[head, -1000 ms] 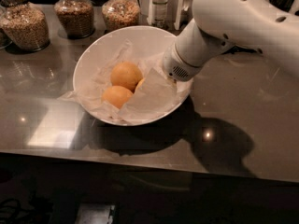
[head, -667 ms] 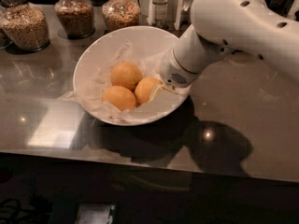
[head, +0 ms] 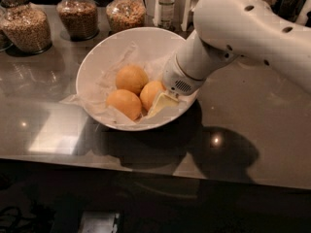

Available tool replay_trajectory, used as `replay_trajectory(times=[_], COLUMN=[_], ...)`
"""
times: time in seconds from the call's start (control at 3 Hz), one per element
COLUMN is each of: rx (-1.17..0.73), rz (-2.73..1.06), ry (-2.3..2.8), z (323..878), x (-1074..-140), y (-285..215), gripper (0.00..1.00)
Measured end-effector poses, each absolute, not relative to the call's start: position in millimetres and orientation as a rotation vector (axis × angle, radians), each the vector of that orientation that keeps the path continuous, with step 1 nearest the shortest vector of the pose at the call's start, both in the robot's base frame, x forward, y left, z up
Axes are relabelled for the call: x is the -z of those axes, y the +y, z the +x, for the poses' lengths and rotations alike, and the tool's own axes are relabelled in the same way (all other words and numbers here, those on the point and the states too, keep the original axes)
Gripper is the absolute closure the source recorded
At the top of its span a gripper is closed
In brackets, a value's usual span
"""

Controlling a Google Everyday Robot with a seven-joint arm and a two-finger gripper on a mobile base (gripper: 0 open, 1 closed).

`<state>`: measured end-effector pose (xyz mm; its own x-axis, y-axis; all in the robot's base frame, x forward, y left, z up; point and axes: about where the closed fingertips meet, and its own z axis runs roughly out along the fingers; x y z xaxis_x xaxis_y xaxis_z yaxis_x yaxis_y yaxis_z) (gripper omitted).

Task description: Pick orange from white bowl

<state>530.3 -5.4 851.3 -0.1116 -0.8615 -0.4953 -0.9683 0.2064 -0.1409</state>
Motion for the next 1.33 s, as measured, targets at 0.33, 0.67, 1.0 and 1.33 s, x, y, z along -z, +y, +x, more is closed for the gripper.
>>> replay_trajectory(times=[0.33, 0.67, 1.0, 1.33], rx=[-0.322, -0.322, -0.331, -0.472], rz=[-1.729, -1.729, -1.733, -1.694], ry=[2.030, 2.030, 2.039, 2.010], z=[530, 530, 530, 541], x=[-832, -835, -834, -835], y=[8, 8, 9, -10], gripper=[0.57, 0.81, 1.00, 1.00])
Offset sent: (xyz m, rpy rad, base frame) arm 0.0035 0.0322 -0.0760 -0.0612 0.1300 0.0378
